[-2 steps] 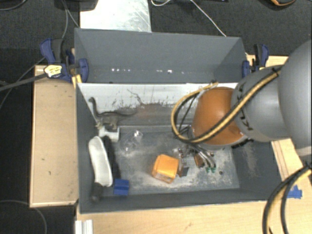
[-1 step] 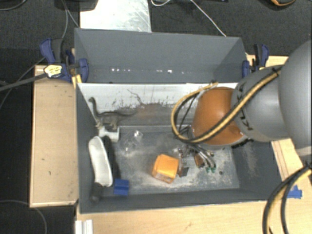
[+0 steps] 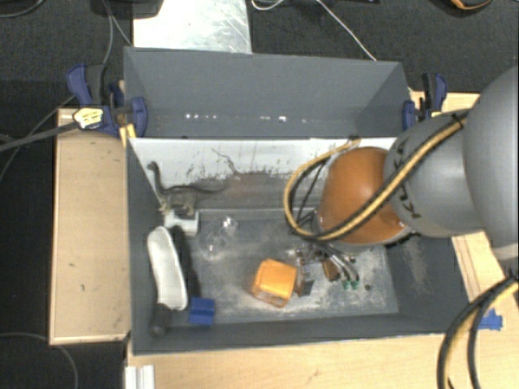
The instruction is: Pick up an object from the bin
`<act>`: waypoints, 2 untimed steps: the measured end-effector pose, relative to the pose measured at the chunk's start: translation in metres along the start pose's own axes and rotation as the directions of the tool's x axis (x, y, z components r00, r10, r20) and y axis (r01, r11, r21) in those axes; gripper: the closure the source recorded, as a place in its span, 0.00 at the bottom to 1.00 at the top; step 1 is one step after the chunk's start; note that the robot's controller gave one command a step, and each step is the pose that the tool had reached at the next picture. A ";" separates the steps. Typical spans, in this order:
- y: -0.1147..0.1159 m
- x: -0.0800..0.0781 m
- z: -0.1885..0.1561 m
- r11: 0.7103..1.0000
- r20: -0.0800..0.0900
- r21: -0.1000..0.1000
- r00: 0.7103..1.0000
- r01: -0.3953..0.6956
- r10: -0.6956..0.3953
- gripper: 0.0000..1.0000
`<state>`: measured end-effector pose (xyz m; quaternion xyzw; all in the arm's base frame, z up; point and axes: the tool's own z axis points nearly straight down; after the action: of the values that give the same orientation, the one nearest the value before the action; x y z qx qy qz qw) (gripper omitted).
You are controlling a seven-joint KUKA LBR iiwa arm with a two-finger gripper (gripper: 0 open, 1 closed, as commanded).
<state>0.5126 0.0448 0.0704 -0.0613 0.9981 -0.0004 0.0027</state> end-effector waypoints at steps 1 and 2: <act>0.004 0.016 -0.091 1.000 0.010 0.001 1.000 0.028 -0.028 1.00; 0.007 0.012 -0.085 1.000 0.005 0.000 1.000 0.003 -0.003 0.00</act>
Offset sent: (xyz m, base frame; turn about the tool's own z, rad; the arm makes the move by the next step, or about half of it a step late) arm -0.0145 0.0055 0.0844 -0.0011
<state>0.4989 0.0504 0.1552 -0.0629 0.9980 -0.0001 0.0052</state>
